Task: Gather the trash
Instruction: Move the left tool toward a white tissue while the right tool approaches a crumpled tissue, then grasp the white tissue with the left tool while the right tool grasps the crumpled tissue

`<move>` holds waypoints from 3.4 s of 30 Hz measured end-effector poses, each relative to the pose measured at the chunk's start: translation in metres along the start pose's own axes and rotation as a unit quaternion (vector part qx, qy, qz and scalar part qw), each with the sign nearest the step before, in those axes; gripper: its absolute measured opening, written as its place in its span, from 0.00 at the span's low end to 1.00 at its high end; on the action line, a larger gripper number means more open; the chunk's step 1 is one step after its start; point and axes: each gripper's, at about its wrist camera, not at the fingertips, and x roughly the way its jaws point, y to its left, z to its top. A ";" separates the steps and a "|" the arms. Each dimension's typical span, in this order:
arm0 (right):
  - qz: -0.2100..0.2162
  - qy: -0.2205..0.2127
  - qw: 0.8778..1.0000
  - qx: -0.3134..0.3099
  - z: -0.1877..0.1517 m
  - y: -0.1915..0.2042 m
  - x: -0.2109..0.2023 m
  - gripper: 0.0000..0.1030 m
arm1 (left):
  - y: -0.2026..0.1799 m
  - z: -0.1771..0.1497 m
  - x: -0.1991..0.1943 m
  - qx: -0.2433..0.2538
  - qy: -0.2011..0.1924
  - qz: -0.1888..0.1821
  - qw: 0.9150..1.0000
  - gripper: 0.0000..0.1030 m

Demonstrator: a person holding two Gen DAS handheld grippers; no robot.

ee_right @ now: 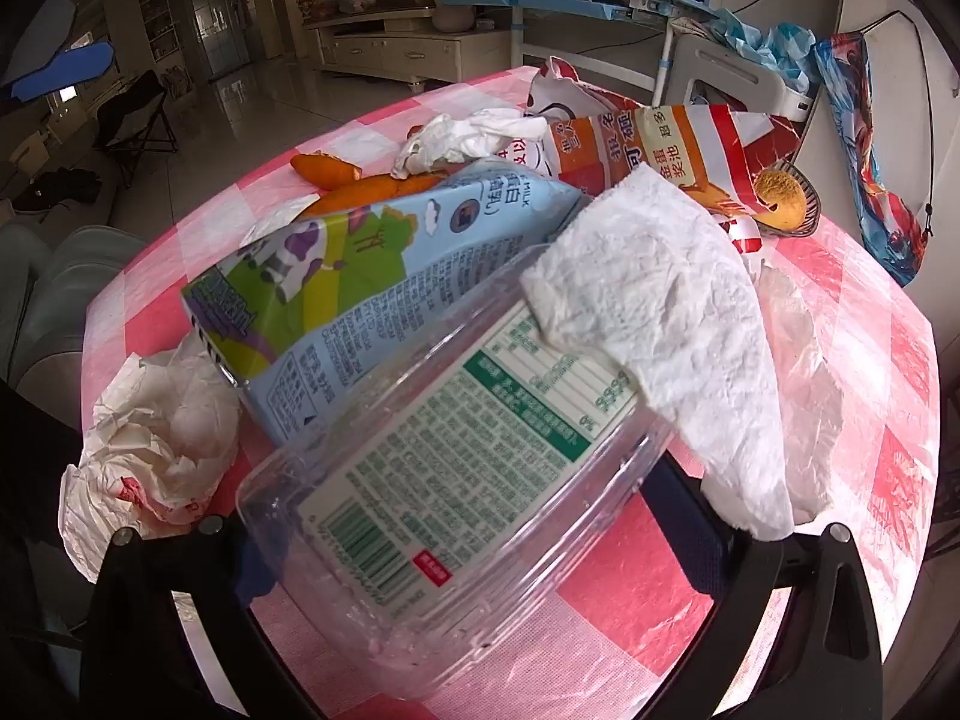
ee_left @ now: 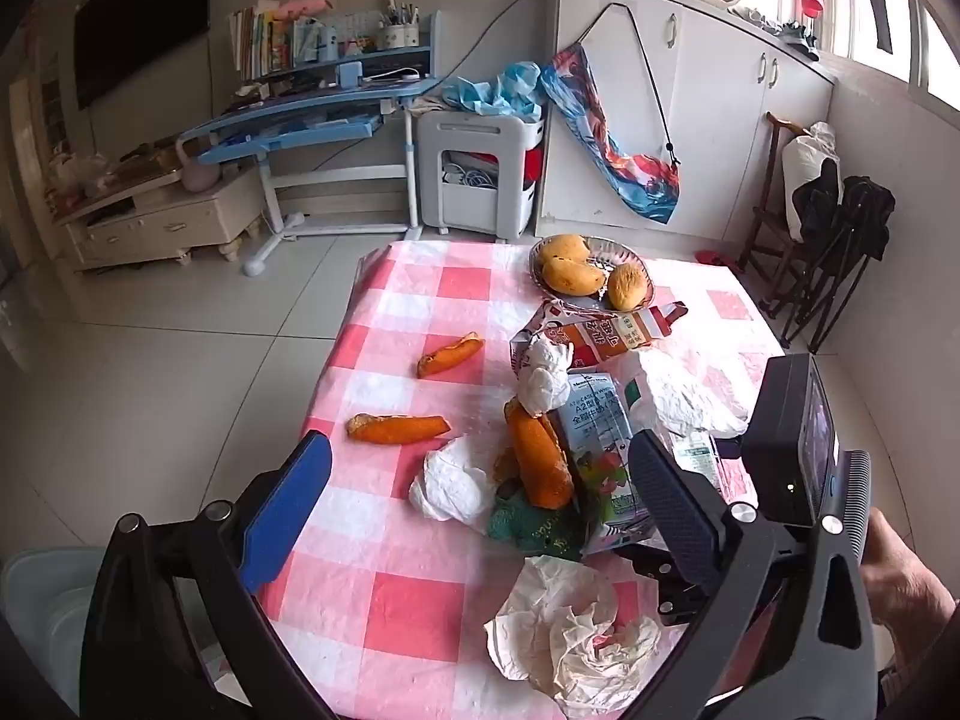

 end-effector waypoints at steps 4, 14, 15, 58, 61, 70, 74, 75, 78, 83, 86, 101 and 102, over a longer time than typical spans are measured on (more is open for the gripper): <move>-0.002 0.021 1.000 0.007 -0.002 0.001 -0.002 0.94 | 0.000 -0.003 -0.006 -0.010 -0.005 -0.002 1.000 0.93; -0.210 -0.150 0.966 0.031 -0.046 0.043 -0.143 0.94 | 0.003 -0.007 0.004 -0.017 0.008 -0.015 1.000 0.93; -0.202 -0.162 0.965 0.050 -0.054 0.046 -0.149 0.94 | 0.004 -0.007 0.002 -0.021 0.008 -0.016 1.000 0.93; -0.058 -0.148 0.987 -0.012 -0.043 0.131 -0.131 0.94 | 0.040 -0.019 0.009 -0.052 0.043 0.034 0.997 0.93; -0.048 -0.145 0.988 -0.015 -0.044 0.132 -0.129 0.94 | 0.043 -0.020 0.012 -0.059 0.049 0.038 0.996 0.93; -0.011 -0.126 0.992 -0.020 -0.046 0.144 -0.110 0.94 | 0.050 -0.018 0.016 -0.061 0.057 0.060 0.995 0.93; 0.003 -0.117 0.993 -0.014 -0.046 0.148 -0.098 0.92 | 0.062 -0.016 0.015 -0.077 0.055 0.074 0.993 0.93; 0.006 -0.115 0.993 -0.013 -0.045 0.149 -0.096 0.91 | 0.065 -0.016 0.016 -0.079 0.056 0.079 0.992 0.93; 0.013 -0.108 0.994 -0.013 -0.045 0.151 -0.089 0.81 | 0.075 -0.014 0.018 -0.087 0.059 0.099 0.990 0.93; 0.016 -0.099 0.995 -0.008 -0.042 0.152 -0.078 0.75 | 0.096 -0.014 0.023 -0.114 0.067 0.108 0.985 0.93; 0.017 -0.095 0.995 0.000 -0.039 0.150 -0.072 0.72 | 0.102 -0.015 0.029 -0.123 0.075 0.105 0.984 0.93; 0.025 -0.051 0.998 0.028 -0.035 0.132 -0.045 0.40 | 0.072 -0.044 0.114 -0.139 0.173 0.072 0.972 0.84; 0.025 -0.049 0.998 0.028 -0.035 0.131 -0.045 0.40 | 0.071 -0.044 0.117 -0.143 0.173 0.068 0.972 0.84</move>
